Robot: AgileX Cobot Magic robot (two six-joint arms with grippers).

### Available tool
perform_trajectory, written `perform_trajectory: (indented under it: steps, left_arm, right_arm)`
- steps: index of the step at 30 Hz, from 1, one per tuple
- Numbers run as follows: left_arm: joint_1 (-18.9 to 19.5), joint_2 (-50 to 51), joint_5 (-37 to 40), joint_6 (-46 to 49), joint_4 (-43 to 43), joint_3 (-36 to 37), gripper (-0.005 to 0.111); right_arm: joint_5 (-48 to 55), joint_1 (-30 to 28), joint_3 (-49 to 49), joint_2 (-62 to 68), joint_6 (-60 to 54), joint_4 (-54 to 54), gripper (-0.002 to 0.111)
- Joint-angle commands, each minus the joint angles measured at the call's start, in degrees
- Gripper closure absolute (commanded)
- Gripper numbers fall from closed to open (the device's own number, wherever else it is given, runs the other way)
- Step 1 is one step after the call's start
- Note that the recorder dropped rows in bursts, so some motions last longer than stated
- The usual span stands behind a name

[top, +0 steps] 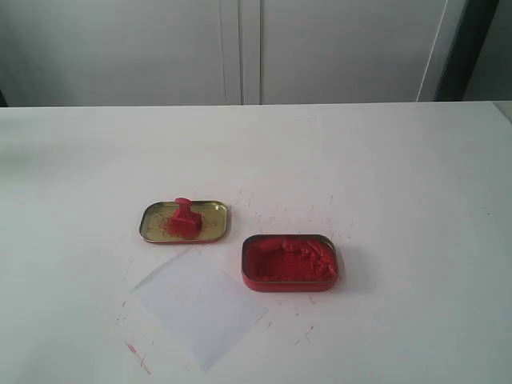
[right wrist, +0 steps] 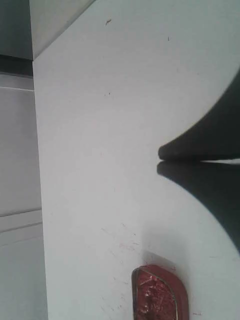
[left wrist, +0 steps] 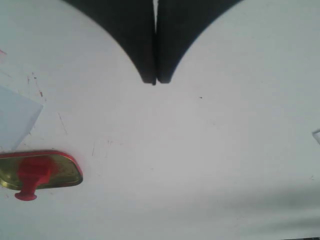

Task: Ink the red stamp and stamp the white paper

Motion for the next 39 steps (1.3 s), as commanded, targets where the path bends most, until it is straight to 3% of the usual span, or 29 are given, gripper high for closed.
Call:
perform_trajectory:
  steps: [1, 20, 31, 39]
  left_arm:
    - [0.22, -0.27, -0.07, -0.07, -0.57, 0.26, 0.107]
    - [0.22, -0.27, -0.07, -0.07, -0.57, 0.26, 0.107]
    - [0.22, -0.27, -0.07, -0.07, -0.57, 0.26, 0.107]
    - [0.22, -0.27, -0.07, -0.07, -0.57, 0.26, 0.107]
  right_arm:
    - [-0.79, 0.02, 0.36, -0.27, 0.3, 0.0, 0.108]
    - [-1.11, 0.02, 0.36, -0.27, 0.29, 0.0, 0.108]
    - [-24.61, 0.02, 0.36, -0.27, 0.29, 0.0, 0.108]
    - [-28.71, 0.02, 0.36, -0.27, 0.29, 0.0, 0.108]
